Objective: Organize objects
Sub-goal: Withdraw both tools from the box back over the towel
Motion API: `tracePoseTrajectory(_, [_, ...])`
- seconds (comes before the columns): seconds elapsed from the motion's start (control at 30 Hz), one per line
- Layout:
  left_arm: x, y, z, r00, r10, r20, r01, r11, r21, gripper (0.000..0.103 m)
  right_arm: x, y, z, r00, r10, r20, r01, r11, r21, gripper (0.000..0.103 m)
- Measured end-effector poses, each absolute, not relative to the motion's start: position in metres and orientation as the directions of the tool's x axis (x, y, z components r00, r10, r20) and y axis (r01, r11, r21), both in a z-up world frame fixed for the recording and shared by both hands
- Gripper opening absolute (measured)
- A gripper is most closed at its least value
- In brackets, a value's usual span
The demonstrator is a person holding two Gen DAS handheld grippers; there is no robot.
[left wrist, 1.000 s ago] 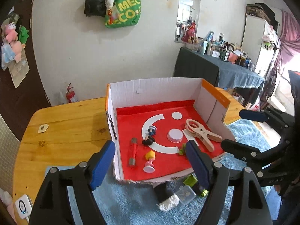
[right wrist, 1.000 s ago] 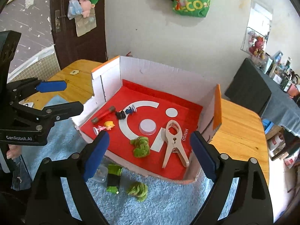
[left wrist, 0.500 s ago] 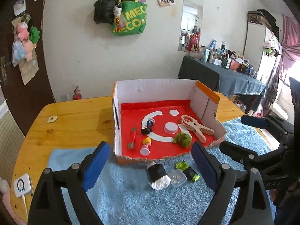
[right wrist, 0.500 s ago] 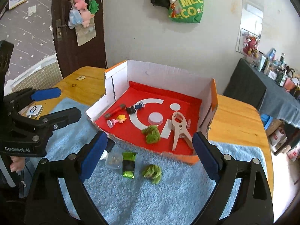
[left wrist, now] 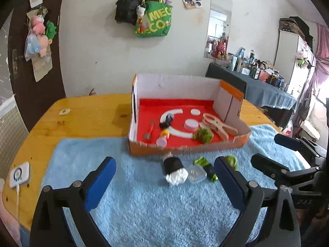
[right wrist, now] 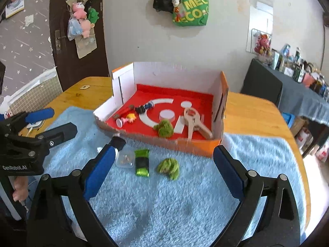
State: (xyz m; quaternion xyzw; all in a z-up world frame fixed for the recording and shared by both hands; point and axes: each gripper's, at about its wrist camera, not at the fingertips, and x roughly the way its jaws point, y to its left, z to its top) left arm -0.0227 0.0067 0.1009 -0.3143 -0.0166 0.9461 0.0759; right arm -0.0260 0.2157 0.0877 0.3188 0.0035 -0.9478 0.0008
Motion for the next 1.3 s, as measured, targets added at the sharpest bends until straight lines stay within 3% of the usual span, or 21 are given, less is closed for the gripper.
tracePoseTrajectory(0.57, [-0.012,0.014,0.031,-0.733,0.129,-0.668,-0.1,-0.992,-0.082,0.098,-0.01,0.22,0.026,-0.748,0.056,-0.662,-0.076,-0.997,0.001,0.097])
tracePoseTrajectory(1.3, [-0.019,0.016,0.024,-0.708,0.128,-0.694,-0.104,-0.992,-0.077,0.098,-0.018,0.225,0.012,-0.712,0.056,-0.7,-0.086,-0.996,0.008,0.097])
